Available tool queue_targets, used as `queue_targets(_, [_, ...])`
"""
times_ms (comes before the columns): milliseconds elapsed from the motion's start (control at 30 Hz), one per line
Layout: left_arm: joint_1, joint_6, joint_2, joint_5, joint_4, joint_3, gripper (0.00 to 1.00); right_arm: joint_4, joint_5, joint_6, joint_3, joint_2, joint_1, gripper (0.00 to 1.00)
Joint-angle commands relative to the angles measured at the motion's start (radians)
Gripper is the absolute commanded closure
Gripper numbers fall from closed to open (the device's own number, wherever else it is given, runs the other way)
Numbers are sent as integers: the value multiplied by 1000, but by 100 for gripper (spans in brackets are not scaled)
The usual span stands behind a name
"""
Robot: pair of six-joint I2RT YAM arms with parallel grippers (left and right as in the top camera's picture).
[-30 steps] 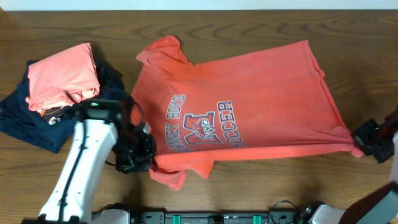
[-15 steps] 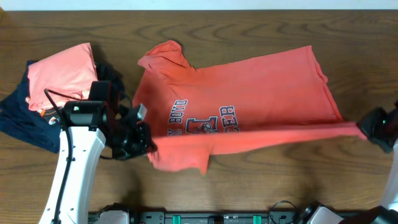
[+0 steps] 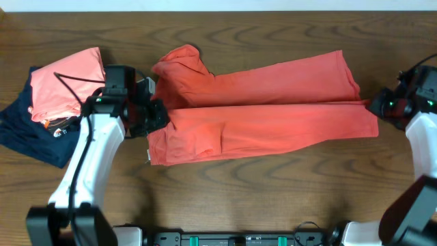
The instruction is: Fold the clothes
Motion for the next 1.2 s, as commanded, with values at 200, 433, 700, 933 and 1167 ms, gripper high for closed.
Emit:
queue_targets(200, [6,-15,154,-40,-6,-7,36,84,3,-17,14,114,27,34])
queue_targets(433, [6,-16,156,-200,-134,-19,33,-56,230,2,0,117,-12,38])
queue_targets(700, [5,-72,157,-199,53,-150,27,18,224,2,-71,201,-15,41])
queue_targets(933, [5,-71,158,-200,122,-240,33,5,221,-3,-72,266,-15,62])
queue_targets(1167, [5,-71,158,-232,103,-260,81,-116,391,66,-79,281,-33,99])
